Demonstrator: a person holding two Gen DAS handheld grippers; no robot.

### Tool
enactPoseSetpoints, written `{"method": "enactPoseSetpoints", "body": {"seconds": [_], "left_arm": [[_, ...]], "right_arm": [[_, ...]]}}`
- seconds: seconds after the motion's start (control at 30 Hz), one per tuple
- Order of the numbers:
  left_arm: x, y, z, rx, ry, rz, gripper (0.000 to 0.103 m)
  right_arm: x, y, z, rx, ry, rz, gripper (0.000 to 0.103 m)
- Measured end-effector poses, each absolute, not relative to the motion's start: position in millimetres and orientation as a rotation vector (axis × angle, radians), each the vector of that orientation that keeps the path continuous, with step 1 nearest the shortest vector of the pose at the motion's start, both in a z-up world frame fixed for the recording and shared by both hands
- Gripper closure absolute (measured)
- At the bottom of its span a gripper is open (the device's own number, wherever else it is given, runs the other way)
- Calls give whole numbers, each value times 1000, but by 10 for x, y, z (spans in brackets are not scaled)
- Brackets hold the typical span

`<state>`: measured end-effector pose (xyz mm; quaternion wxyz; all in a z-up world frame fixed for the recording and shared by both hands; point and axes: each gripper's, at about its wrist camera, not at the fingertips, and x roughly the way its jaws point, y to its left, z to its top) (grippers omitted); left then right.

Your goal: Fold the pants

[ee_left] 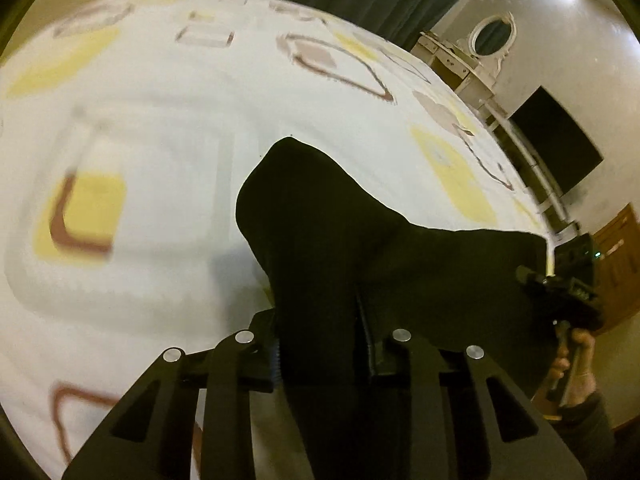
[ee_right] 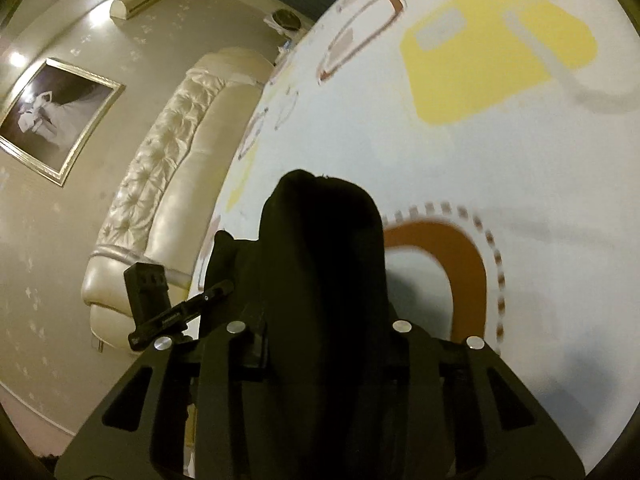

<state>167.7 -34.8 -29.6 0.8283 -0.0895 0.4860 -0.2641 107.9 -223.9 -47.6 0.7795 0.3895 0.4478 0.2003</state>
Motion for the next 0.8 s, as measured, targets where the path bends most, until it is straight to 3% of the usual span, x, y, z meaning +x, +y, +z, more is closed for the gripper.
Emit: {"method": "enactPoseSetpoints", "body": {"seconds": [0.23, 0.73, 0.8], "left_arm": [[2035, -493, -312, -73, 1013, -467, 73], [2112, -474, -546, -105, 1044, -436, 67], [2134, -451, -554, -125, 1059, -439, 63]], "right_arm": [[1460, -2297, -603, 872, 949, 386, 71], [1475, -2422, -924, 945, 973, 367, 67], [1476, -2427, -931, 948, 977, 368, 65]]}}
